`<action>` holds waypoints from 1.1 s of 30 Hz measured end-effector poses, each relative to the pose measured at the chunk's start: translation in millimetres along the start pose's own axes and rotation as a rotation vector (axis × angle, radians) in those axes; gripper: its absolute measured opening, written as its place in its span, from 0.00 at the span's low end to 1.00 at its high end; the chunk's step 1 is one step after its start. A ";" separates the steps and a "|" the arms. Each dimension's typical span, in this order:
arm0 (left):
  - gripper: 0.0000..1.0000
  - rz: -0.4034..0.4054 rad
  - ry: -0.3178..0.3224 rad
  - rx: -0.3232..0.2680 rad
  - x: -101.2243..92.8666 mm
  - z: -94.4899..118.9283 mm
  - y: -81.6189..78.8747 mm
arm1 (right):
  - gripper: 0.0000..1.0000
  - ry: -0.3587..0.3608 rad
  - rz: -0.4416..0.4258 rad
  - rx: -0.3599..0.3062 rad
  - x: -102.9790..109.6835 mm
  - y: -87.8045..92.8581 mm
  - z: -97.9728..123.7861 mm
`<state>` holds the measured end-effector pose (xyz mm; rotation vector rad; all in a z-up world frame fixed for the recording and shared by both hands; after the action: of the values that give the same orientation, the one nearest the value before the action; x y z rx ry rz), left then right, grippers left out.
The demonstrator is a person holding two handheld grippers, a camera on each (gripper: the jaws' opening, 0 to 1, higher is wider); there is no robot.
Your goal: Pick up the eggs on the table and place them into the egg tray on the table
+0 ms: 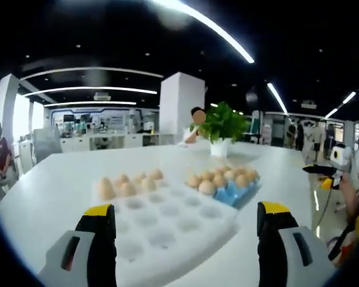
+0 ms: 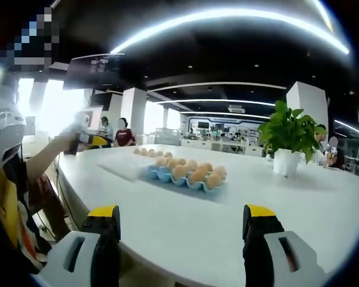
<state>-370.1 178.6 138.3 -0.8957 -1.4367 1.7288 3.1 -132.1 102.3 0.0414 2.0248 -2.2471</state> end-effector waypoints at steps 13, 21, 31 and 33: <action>1.00 -0.024 0.036 0.067 15.8 -35.2 -13.6 | 0.88 0.000 0.002 0.006 0.6 0.9 -1.8; 1.00 -0.041 0.056 0.135 25.7 -57.0 -15.0 | 0.88 0.003 0.001 0.010 -0.3 1.5 -2.2; 1.00 -0.043 0.073 0.190 39.1 -78.7 -16.1 | 0.88 0.009 -0.002 0.015 -1.9 3.6 -4.0; 1.00 -0.046 0.074 0.201 41.4 -82.7 -16.3 | 0.88 0.009 -0.003 0.016 -2.2 4.1 -4.4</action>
<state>-319.0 257.4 139.7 -0.8031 -1.2024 1.7513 5.4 -127.9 98.0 0.0502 2.0126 -2.2694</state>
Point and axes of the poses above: the point that each gripper's makers call its tool centre point, and the gripper's own axes: z roughly backward along the fingers, x roughly to its left, y roughly out of its underside, the point moved 9 cm from there along z, roughly backward along the fingers, and after that the axes turned 2 degrees about y, right-handed, at the moved point
